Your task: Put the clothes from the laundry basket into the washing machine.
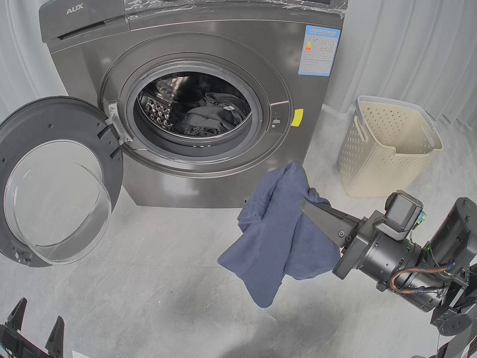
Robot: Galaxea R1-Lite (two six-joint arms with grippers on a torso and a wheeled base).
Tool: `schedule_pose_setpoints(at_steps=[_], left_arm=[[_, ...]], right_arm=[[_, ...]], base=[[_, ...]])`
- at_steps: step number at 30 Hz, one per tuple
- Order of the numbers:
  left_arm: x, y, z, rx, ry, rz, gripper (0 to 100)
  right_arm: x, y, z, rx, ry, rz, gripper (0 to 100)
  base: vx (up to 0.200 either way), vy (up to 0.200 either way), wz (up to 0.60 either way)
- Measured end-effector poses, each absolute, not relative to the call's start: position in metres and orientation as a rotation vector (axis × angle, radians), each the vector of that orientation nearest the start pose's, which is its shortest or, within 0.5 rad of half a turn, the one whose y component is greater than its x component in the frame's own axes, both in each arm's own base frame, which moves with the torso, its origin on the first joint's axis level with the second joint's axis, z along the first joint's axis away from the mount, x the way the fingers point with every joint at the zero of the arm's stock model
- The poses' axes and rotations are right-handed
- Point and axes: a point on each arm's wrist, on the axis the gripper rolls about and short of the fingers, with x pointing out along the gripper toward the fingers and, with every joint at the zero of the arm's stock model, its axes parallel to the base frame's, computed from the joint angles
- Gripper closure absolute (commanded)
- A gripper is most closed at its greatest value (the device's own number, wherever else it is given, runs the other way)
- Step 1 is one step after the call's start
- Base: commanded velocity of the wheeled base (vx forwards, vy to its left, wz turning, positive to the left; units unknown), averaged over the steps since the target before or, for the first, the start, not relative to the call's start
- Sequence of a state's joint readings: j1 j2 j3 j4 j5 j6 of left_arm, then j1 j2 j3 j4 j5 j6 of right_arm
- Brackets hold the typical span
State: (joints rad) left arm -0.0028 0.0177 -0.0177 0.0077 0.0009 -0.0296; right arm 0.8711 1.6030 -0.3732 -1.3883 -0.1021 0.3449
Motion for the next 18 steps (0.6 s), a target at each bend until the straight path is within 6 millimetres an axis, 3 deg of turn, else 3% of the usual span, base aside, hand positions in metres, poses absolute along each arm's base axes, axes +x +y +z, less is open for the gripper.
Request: schedule_pose_setpoints(at_steps=[10, 18], left_arm=[[-0.023, 0.0, 0.08, -0.021, 0.007, -0.002, 0], [-0.023, 0.0, 0.08, -0.008, 0.005, 0.0, 0]], right_arm=[[0.162, 0.19, 0.177, 0.396, -0.015, 0.787, 100], [0.164, 0.194, 0.178, 0.399, -0.022, 0.789, 100]], base=[[0.0, 0.2, 0.0], [0.0, 0.0, 0.0]])
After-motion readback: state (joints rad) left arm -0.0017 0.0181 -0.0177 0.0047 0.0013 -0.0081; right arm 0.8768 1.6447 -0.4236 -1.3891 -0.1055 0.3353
